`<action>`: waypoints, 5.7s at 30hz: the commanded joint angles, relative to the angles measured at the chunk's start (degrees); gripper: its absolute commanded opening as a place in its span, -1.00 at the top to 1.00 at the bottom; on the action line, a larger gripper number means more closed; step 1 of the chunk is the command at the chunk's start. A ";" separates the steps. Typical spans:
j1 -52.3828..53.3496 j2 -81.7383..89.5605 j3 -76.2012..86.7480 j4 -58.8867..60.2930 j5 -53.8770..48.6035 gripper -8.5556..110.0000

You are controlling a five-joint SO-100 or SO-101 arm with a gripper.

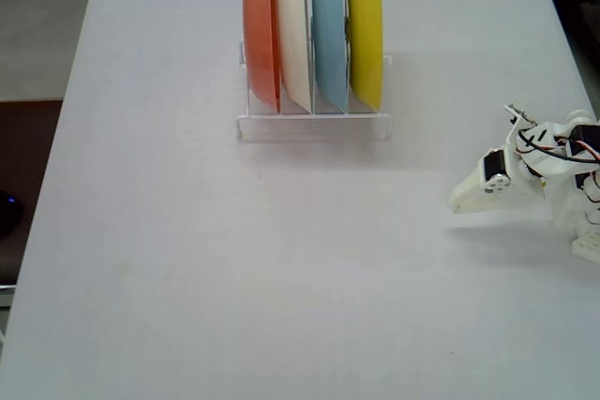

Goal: Please take one of the plates.

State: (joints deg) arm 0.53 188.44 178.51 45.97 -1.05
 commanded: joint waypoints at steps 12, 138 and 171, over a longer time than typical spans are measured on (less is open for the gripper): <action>-1.85 1.32 1.23 -9.32 1.67 0.86; 28.12 -77.96 -99.76 -2.55 -56.25 0.44; 26.89 -83.67 -106.88 1.05 -55.46 0.86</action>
State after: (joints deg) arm 27.25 104.06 77.17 46.85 -56.16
